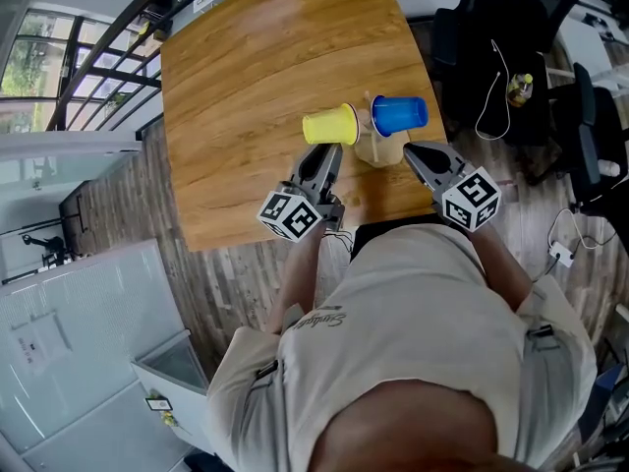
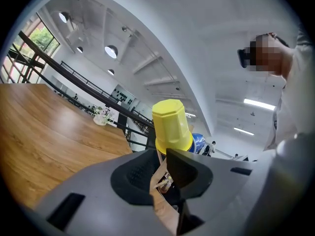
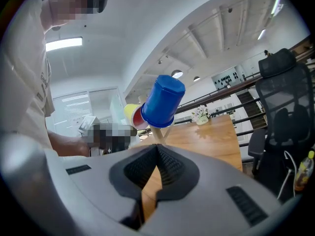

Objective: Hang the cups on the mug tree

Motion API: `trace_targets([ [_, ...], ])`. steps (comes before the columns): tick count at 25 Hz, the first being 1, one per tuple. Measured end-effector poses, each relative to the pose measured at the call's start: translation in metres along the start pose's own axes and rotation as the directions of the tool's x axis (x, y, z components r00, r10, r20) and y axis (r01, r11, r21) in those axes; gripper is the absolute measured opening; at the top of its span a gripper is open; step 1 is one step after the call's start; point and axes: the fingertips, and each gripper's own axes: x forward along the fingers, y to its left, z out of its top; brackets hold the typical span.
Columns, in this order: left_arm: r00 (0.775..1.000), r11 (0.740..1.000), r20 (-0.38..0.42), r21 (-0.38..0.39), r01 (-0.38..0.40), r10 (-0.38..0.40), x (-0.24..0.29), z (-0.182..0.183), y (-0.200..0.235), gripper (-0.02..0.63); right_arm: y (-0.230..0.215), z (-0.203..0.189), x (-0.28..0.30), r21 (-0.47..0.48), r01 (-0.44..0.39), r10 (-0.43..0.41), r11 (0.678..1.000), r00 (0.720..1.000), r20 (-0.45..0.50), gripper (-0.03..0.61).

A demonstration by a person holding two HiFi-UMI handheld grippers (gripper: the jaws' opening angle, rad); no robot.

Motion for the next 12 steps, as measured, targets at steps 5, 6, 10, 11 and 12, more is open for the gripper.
trace_targets([
  [5, 1.000, 1.000, -0.002, 0.020, -0.009, 0.009, -0.024, 0.003, 0.001, 0.035, 0.018, 0.017, 0.005, -0.051, 0.007, -0.007, 0.999, 1.000, 0.004, -0.008],
  [6, 1.000, 1.000, -0.004, 0.029, -0.012, 0.012, -0.029, 0.006, 0.002, 0.032, 0.022, 0.021, 0.006, -0.064, 0.003, -0.003, 0.998, 1.000, 0.003, -0.008],
  [10, 1.000, 0.998, -0.001, 0.057, -0.008, 0.009, -0.046, 0.023, 0.000, 0.029, 0.042, 0.038, 0.010, -0.125, -0.003, 0.005, 0.992, 1.000, 0.018, -0.008],
  [11, 1.000, 0.998, 0.007, 0.065, -0.010, 0.009, -0.051, 0.030, -0.001, 0.029, 0.048, 0.044, 0.010, -0.151, 0.003, 0.003, 0.989, 0.999, 0.034, -0.008],
  [12, 1.000, 0.997, 0.018, 0.076, -0.013, 0.011, -0.055, 0.038, -0.001, 0.029, 0.053, 0.052, 0.009, -0.180, 0.009, 0.001, 0.984, 0.999, 0.054, -0.008],
])
